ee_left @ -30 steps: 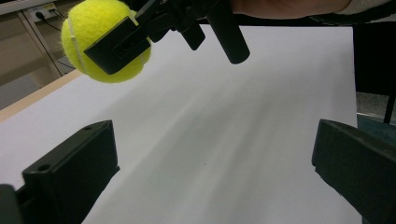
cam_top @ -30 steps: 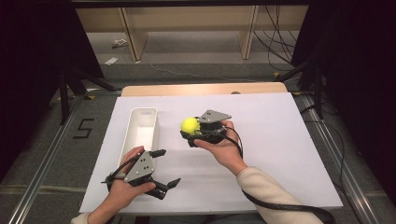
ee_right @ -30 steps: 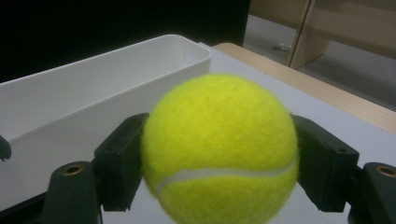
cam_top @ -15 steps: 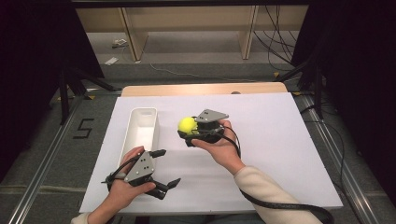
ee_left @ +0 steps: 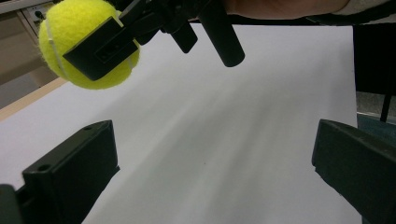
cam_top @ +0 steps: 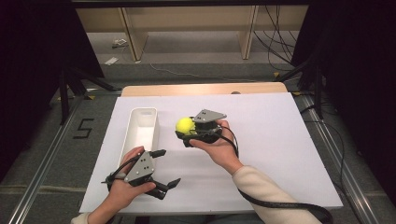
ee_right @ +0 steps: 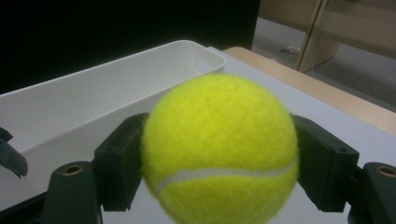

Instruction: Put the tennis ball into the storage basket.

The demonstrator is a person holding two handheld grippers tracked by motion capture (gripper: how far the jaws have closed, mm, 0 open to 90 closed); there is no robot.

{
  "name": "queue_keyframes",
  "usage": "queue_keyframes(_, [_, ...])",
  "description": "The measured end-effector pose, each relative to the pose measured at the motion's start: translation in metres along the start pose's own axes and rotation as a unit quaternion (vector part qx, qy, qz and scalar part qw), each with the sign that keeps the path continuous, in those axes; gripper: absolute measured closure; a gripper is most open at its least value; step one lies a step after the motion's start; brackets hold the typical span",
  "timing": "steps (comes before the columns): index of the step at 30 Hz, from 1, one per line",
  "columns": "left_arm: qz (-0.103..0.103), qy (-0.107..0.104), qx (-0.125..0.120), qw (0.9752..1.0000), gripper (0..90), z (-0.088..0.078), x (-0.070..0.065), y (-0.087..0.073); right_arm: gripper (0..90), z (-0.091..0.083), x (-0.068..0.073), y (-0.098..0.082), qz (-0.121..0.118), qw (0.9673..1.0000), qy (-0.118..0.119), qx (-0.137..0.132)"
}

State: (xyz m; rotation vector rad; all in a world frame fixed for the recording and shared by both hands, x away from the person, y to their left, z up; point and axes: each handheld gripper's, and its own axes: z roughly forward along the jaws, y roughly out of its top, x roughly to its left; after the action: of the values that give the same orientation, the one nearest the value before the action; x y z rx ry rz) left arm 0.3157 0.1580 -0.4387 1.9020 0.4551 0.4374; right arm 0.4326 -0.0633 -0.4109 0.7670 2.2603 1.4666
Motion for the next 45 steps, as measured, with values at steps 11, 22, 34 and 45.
queue_keyframes(11, [0.0, -0.004, -0.001, 1.0, 0.0, 0.0, 0.0, 0.0, 26.4, 0.003, 0.004, 0.004, -0.002, 1.0, 0.004, -0.001])
queue_keyframes(22, [0.002, -0.003, -0.002, 1.0, 0.0, 0.001, 0.0, 0.0, 26.4, 0.005, 0.005, 0.006, -0.002, 1.0, 0.005, -0.003])
queue_keyframes(34, [0.006, 0.0, -0.003, 1.0, 0.0, 0.0, 0.0, 0.0, 26.4, 0.007, 0.007, 0.007, -0.005, 1.0, 0.006, -0.003])
queue_keyframes(45, [0.008, 0.006, -0.002, 1.0, 0.0, 0.0, 0.001, 0.0, 26.4, 0.011, 0.011, 0.008, -0.008, 0.9999, 0.009, -0.003])
